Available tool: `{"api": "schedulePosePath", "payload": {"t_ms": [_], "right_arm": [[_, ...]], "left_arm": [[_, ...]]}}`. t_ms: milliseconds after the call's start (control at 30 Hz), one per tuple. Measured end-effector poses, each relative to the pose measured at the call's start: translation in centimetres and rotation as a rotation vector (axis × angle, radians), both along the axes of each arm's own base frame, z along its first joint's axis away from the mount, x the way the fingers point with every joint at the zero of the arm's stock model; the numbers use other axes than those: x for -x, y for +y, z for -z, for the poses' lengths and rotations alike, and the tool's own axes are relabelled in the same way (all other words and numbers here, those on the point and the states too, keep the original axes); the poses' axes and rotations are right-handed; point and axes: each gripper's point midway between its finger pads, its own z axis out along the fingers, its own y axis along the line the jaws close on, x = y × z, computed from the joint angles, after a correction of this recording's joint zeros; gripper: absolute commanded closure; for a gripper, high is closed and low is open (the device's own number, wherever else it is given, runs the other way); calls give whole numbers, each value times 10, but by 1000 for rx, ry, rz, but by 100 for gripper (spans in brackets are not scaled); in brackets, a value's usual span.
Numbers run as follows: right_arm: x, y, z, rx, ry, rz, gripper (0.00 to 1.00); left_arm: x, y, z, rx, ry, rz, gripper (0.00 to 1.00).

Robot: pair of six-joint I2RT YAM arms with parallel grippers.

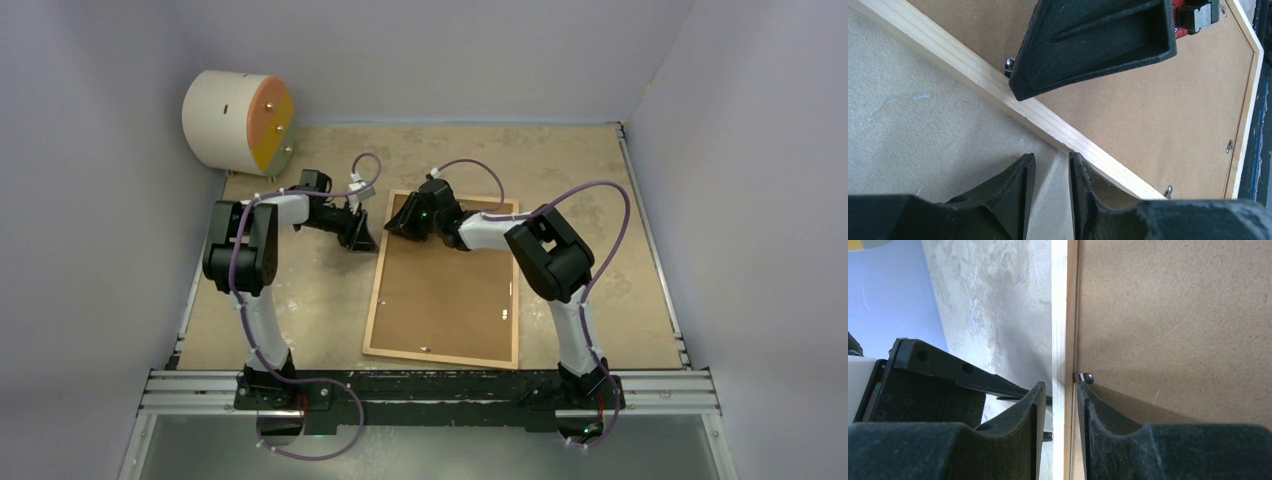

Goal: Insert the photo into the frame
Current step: Install the photo frame at the center of the board.

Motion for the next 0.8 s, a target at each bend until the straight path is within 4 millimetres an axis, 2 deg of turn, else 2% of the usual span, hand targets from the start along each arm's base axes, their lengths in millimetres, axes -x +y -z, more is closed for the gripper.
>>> {"api": "schedulePosePath", "payload": {"t_ms": [233,300,433,533,667,733,800], "right_arm": [[0,0,0,2,6,4,70],[0,0,0,-2,12,10,68],[0,1,-1,-10,18,11,57],[1,0,-7,-19,15,2,39],[1,-27,-25,15,14,14,23],[-5,-53,-43,36,-6,44,15],[-17,-94,-65,56,-47,108,12]], "left_arm": [[0,0,0,0,0,1,66],[0,0,0,0,-1,1,66],[1,-1,-1,-2,-5,5,66],[4,0,-1,-15,-15,23,65],[11,6,0,-62,-26,47,64],[14,11,0,-103,-44,63,64],[20,16,1,-145,-67,77,64]]}}
